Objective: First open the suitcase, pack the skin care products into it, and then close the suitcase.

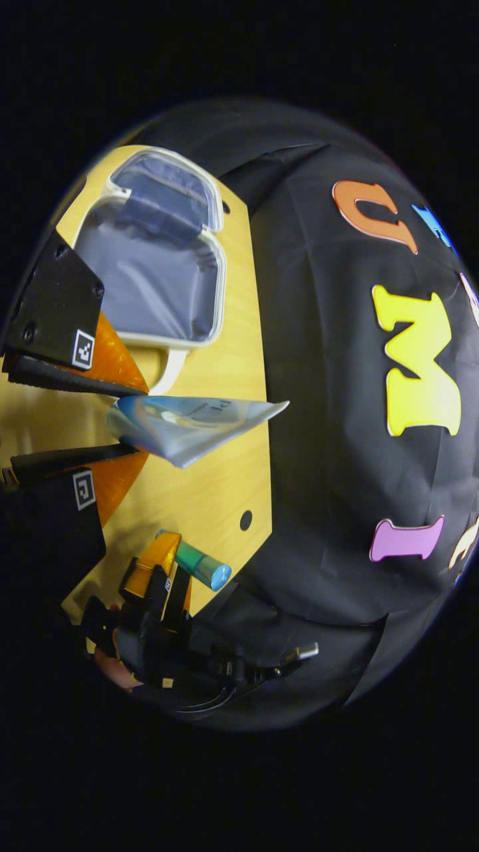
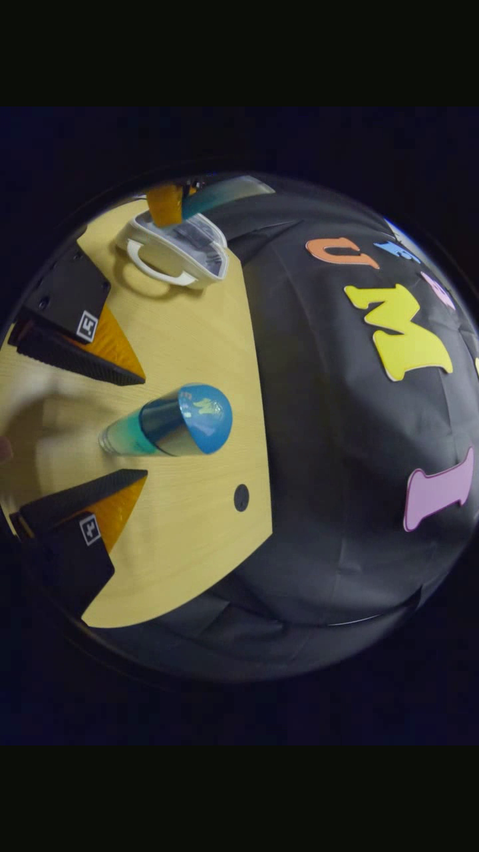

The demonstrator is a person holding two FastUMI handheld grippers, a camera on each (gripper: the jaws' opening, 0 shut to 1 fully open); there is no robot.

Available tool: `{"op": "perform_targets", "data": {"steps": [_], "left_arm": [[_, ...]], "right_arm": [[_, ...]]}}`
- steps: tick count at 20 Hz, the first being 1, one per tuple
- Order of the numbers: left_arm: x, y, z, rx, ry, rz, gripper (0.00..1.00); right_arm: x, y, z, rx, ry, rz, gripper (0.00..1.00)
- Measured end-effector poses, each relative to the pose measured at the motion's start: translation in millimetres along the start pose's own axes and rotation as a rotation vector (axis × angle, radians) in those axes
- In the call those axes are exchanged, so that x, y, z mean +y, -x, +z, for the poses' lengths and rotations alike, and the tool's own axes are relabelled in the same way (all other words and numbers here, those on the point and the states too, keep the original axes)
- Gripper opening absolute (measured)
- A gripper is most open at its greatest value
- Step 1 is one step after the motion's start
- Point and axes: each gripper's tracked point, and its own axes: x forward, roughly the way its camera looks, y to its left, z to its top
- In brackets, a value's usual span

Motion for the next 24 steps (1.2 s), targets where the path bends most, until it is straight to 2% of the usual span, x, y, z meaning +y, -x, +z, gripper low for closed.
{"op": "perform_targets", "data": {"steps": [1,2,5,7,8,11,13,14,16,18,20,23,24], "left_arm": [[13,5,-2,0.006,0.001,0.02,0.41],[28,9,-7,0.019,-0.002,0.038,0.41],[73,22,-14,0.032,0.01,0.093,0.41],[102,26,-15,0.036,0.01,0.123,0.41],[117,25,-17,0.042,0.012,0.132,0.41],[161,16,-28,0.082,0.015,0.158,0.41],[184,11,-47,0.136,0.019,0.177,0.41],[195,8,-58,0.173,0.031,0.193,0.41],[210,5,-76,0.219,0.078,0.208,0.41],[214,0,-90,0.276,0.101,0.209,0.41],[222,-3,-105,0.351,0.091,0.232,0.41],[221,-7,-110,0.429,0.093,0.246,0.41],[222,-8,-114,0.458,0.093,0.258,0.41]], "right_arm": [[0,-5,0,0.005,-0.01,-0.007,0.72],[-1,-8,0,0.005,-0.021,-0.016,0.63],[-8,-13,2,-0.003,-0.023,-0.075,0.61],[-13,-11,5,0.002,-0.009,-0.11,0.41],[-12,-7,6,0.01,-0.024,-0.118,0.37],[0,19,18,0.013,-0.051,-0.109,0.34],[15,47,26,0.005,-0.054,-0.076,0.31],[23,62,29,0.006,-0.059,-0.059,0.34],[31,90,29,0.013,-0.07,-0.048,0.34],[38,113,28,0.021,-0.099,-0.035,0.31],[43,131,28,0.024,-0.12,-0.025,0.34],[47,148,37,0.008,-0.123,-0.001,0.31],[47,151,41,-0.001,-0.12,0.006,0.34]]}}
